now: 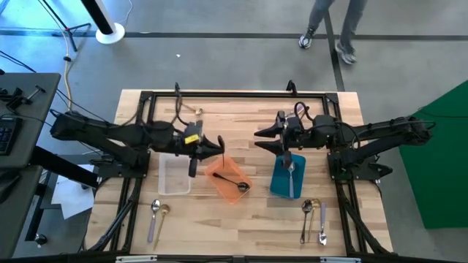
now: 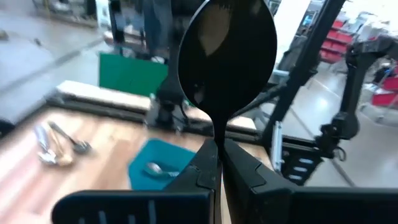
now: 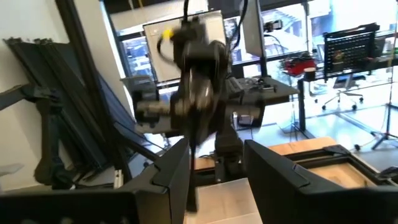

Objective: Sort silverware by color (type)
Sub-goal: Put the bottom left black spoon into the orange bin

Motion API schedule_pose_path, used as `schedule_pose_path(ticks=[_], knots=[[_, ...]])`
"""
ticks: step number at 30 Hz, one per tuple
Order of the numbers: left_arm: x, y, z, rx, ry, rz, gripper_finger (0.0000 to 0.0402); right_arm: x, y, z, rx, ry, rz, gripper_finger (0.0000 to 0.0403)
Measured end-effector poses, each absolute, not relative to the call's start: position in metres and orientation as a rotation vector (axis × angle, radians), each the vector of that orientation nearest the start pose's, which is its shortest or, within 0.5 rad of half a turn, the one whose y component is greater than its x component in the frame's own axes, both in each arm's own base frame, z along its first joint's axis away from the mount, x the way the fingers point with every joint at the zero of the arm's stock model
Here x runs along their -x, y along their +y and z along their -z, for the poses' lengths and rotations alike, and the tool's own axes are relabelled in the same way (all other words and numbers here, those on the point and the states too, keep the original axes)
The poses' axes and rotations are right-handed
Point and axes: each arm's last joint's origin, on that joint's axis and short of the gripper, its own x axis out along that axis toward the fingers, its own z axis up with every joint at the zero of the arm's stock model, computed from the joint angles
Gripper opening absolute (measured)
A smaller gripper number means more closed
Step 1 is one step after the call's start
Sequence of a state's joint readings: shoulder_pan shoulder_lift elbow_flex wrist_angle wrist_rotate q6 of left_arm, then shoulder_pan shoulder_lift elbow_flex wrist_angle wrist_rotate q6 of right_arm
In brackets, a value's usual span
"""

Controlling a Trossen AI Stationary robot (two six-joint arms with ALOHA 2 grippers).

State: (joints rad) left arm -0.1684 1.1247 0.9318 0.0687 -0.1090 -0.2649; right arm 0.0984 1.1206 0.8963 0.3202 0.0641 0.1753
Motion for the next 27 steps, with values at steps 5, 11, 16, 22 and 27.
schedule_pose_path(ticks=[5, 11, 16, 22, 27], knots=[[-0.237, -0.037, -0.332, 0.326, 0.036, 0.047, 0.0, -0.252, 0.026, -0.354, -0.184, -0.093, -0.05, 0.0138], [-0.23, -0.035, -0.339, 0.248, 0.002, 0.027, 0.0, -0.266, 0.028, -0.352, -0.19, -0.161, -0.058, 0.0138], [-0.23, -0.033, -0.338, 0.232, 0.007, 0.018, 0.0, -0.279, 0.03, -0.342, -0.14, -0.149, -0.065, 0.0138], [-0.23, -0.033, -0.338, 0.23, 0.011, 0.019, 0.0, -0.28, 0.03, -0.34, -0.142, -0.144, -0.066, 0.0138], [-0.23, -0.033, -0.338, 0.209, 0.011, 0.017, 0.0, -0.28, 0.03, -0.341, -0.143, -0.146, -0.066, 0.0138]])
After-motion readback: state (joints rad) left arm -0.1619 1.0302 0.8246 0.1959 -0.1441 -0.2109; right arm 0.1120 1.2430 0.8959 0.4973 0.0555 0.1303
